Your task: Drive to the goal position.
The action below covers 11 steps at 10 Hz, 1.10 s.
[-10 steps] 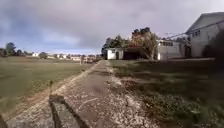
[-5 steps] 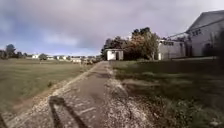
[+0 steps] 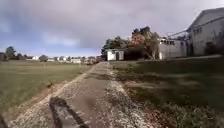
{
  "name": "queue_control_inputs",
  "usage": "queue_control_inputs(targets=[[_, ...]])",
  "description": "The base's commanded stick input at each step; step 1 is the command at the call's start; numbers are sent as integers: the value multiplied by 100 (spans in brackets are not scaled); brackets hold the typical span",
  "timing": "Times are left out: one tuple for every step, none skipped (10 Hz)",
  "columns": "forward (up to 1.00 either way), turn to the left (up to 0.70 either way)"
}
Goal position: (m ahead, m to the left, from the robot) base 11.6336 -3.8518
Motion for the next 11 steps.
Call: queue_control_inputs(targets=[[70,0],[70,0],[70,-3],[70,-5],[70,-12],[70,-13],[70,-10],[70,-5],[70,-1],[70,0],[70,0]])
